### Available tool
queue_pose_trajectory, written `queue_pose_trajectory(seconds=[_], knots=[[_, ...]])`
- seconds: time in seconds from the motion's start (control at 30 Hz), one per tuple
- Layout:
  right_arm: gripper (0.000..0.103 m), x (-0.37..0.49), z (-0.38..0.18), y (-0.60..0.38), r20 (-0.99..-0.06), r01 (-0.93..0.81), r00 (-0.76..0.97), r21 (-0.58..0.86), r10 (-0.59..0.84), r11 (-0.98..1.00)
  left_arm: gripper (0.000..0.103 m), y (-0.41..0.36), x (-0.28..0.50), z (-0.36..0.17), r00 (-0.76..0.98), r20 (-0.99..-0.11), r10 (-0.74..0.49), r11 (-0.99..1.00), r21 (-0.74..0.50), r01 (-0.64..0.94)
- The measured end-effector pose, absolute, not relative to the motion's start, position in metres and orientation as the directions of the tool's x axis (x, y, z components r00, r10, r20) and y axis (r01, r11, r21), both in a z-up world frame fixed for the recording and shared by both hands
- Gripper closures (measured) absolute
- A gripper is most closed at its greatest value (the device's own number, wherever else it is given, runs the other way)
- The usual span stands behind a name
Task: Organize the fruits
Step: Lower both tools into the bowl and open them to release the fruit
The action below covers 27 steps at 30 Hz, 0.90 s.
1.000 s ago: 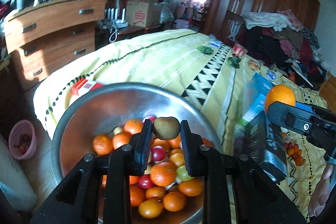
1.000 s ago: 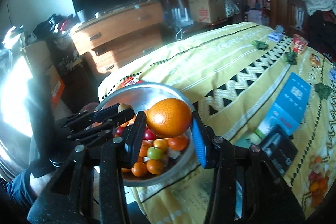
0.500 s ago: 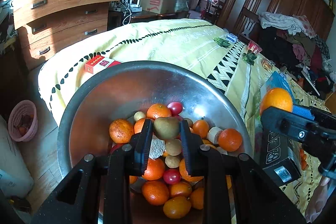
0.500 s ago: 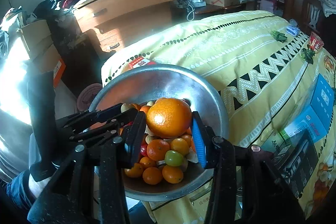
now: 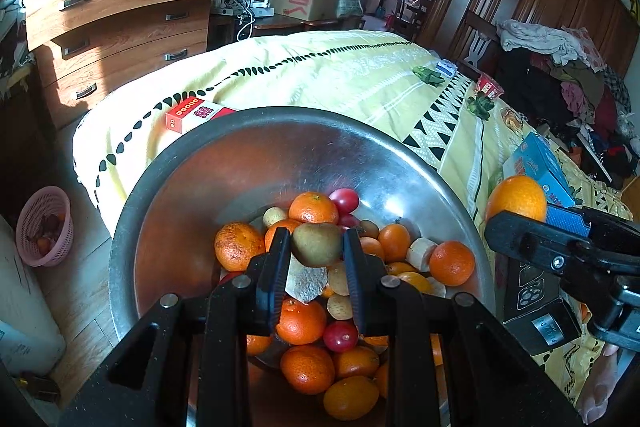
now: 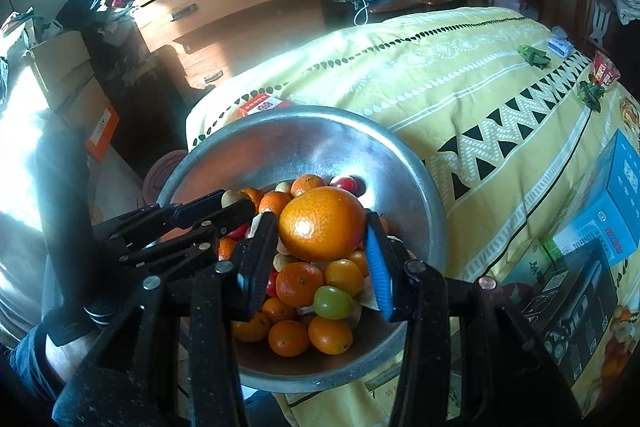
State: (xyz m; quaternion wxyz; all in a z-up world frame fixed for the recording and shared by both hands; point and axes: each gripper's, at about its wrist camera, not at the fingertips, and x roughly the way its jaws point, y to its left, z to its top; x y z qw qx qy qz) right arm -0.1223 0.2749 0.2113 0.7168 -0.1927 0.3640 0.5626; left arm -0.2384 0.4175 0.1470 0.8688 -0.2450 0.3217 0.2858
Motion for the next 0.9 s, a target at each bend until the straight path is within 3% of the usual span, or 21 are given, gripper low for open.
queue_pose_trajectory(seconds=[0.8, 0.83, 0.9], knots=[[0.059, -0.117, 0.196, 0.284, -0.767, -0.942, 0.091, 0.14, 0.635, 0.304, 0.076, 0.422, -0.235, 0.138, 0.606, -0.72, 0.337, 0.71, -0.228, -0.666], [0.059, -0.116, 0.194, 0.285, -0.771, -0.941, 0.09, 0.142, 0.63, 0.307, 0.074, 0.423, -0.235, 0.137, 0.602, -0.724, 0.336, 0.708, -0.227, -0.669], [0.058, -0.114, 0.192, 0.287, -0.777, -0.939, 0.091, 0.142, 0.623, 0.314, 0.056, 0.424, -0.235, 0.135, 0.594, -0.729, 0.339, 0.7, -0.226, -0.677]])
